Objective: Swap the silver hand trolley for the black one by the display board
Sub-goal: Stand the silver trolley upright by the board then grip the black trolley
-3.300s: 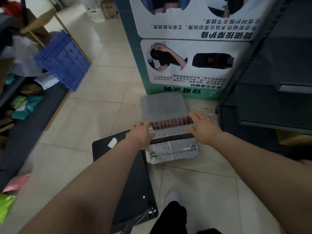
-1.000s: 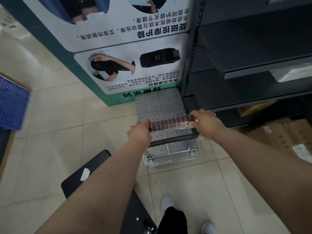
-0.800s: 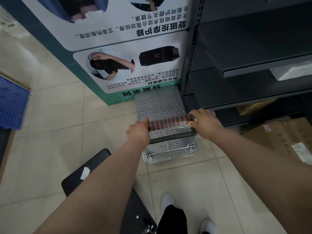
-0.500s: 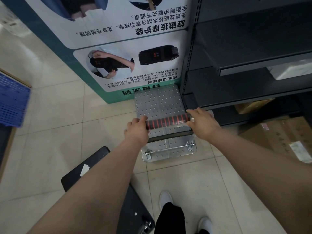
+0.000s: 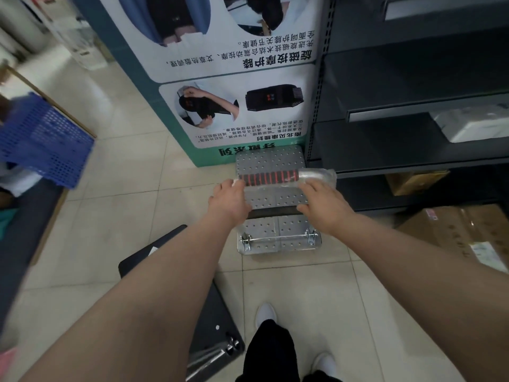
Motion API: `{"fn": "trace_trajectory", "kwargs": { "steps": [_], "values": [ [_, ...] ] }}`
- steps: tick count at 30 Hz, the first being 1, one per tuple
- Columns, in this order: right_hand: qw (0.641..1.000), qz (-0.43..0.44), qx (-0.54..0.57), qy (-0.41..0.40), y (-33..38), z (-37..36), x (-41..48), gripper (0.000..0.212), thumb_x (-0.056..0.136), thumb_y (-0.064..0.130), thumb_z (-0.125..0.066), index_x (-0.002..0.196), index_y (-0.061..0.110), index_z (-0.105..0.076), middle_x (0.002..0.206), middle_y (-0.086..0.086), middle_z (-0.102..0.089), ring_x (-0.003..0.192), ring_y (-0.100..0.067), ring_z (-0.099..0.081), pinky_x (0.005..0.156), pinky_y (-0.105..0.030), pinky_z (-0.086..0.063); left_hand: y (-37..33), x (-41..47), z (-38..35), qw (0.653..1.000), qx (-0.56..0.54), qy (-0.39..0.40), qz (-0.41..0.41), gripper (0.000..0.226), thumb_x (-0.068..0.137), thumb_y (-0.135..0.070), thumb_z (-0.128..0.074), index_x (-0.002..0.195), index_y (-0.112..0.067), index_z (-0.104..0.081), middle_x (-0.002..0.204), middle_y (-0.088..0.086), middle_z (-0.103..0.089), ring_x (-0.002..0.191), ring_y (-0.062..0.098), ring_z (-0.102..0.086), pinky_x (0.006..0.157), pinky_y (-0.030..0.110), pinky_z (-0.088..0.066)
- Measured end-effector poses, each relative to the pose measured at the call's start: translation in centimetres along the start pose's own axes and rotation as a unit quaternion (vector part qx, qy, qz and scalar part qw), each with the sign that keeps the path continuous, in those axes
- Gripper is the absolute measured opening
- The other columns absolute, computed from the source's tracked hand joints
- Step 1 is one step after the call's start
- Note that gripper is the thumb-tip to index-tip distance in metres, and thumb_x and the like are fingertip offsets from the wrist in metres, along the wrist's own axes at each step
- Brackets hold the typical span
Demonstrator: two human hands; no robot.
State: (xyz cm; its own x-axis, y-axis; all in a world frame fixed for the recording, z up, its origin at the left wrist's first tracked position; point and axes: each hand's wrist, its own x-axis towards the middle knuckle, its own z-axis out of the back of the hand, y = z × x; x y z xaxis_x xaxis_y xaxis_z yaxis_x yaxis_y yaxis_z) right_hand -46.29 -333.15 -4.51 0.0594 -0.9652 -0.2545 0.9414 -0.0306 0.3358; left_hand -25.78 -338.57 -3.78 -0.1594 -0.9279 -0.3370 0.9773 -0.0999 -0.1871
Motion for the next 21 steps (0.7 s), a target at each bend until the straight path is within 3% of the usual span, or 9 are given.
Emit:
{"fn": "trace_trajectory", "kwargs": {
  "steps": [6, 9, 11, 14, 21],
  "values": [
    [0.996, 0.071, -0.026, 0.055, 1.1, -1.8, -5.4, 0.048, 0.096, 0.032, -0.046, 0.139, 0.012, -0.039, 0.145, -0.01, -0.04, 0.133, -0.028, -0.037, 0.11, -0.042, -0.032, 0.0, -8.6, -1.6, 0.999, 0.019, 0.039, 0.017, 0.06, 0.091, -0.037, -0.06, 0.143, -0.017, -0.037, 0.145, 0.013, -0.039, 0.132, 0.035, -0.035, 0.11, 0.049, -0.034],
    [0.991, 0.097, -0.027, 0.085, 2.9, -3.5, -7.6, 0.052, 0.098, 0.03, -0.044, 0.145, 0.011, -0.033, 0.153, -0.011, -0.03, 0.141, -0.028, -0.028, 0.115, -0.042, -0.026, 1.4, -12.8, -3.0, 0.996, 0.028, 0.077, 0.042, 0.06, 0.094, -0.036, -0.054, 0.145, -0.012, -0.034, 0.146, 0.015, -0.037, 0.133, 0.036, -0.034, 0.111, 0.045, -0.032],
    [0.988, 0.117, -0.032, 0.098, 4.5, -4.8, -8.9, 0.05, 0.098, 0.031, -0.044, 0.142, 0.008, -0.038, 0.15, -0.014, -0.033, 0.139, -0.03, -0.031, 0.112, -0.04, -0.029, 3.2, -15.3, -3.8, 0.993, 0.025, 0.093, 0.072, 0.06, 0.093, -0.037, -0.053, 0.144, -0.012, -0.033, 0.147, 0.014, -0.037, 0.134, 0.035, -0.033, 0.112, 0.047, -0.03],
    [0.983, 0.145, -0.04, 0.103, 6.9, -6.7, -10.5, 0.045, 0.095, 0.035, -0.048, 0.13, 0.008, -0.048, 0.137, -0.016, -0.047, 0.126, -0.032, -0.044, 0.101, -0.038, -0.036, 6.2, -19.0, -4.3, 0.988, 0.023, 0.09, 0.122, 0.06, 0.092, -0.038, -0.054, 0.142, -0.011, -0.035, 0.145, 0.014, -0.039, 0.133, 0.036, -0.034, 0.11, 0.049, -0.033],
    [0.967, 0.221, -0.075, 0.104, 14.2, -11.3, -14.4, 0.043, 0.096, 0.034, -0.045, 0.127, 0.005, -0.05, 0.13, -0.018, -0.051, 0.118, -0.034, -0.051, 0.098, -0.039, -0.044, 13.4, -27.2, -5.2, 0.979, -0.011, 0.05, 0.198, 0.063, 0.094, -0.038, -0.054, 0.144, -0.008, -0.03, 0.143, 0.016, -0.04, 0.133, 0.037, -0.035, 0.108, 0.048, -0.036]
  ]
}}
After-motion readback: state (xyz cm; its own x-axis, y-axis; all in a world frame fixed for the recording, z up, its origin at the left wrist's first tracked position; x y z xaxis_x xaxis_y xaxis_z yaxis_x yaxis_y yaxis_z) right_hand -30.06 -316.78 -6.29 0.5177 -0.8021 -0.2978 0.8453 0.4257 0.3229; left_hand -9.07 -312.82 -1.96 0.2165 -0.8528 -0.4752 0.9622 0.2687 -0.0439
